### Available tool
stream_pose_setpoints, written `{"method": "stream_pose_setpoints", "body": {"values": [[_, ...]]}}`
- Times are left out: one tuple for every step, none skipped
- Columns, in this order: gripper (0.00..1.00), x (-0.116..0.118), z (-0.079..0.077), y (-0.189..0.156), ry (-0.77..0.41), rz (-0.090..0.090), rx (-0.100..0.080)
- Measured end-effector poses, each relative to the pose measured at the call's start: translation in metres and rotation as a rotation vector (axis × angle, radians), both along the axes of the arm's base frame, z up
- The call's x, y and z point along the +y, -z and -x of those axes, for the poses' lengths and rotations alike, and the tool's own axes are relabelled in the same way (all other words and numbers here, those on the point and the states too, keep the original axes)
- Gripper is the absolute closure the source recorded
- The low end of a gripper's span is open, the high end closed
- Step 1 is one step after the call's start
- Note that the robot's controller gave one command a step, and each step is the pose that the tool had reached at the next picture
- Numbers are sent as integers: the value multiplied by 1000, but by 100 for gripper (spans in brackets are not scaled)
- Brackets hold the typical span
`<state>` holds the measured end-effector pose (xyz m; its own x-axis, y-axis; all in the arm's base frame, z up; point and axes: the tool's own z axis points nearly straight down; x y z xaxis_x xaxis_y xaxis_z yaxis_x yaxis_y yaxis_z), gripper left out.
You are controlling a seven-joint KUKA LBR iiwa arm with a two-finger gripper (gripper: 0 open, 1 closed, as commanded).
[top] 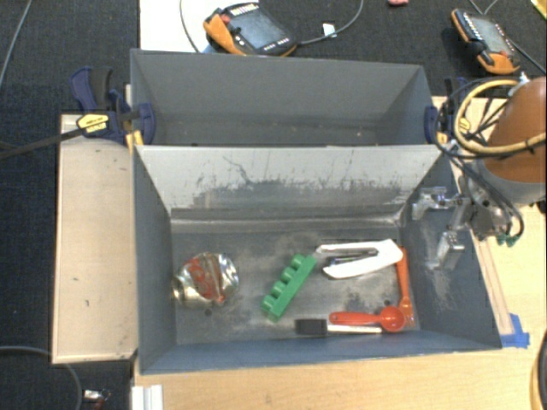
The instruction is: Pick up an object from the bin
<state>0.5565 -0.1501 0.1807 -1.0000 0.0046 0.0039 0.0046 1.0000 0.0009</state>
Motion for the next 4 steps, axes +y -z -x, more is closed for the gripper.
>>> {"method": "stream_pose_setpoints", "body": {"values": [[0,1,-1,-5,-6,2,-8],[0,28,1,108,-79,-1,-3],[0,16,23,89,-39,7,-22],[0,52,11,109,-52,-2,-12]]}}
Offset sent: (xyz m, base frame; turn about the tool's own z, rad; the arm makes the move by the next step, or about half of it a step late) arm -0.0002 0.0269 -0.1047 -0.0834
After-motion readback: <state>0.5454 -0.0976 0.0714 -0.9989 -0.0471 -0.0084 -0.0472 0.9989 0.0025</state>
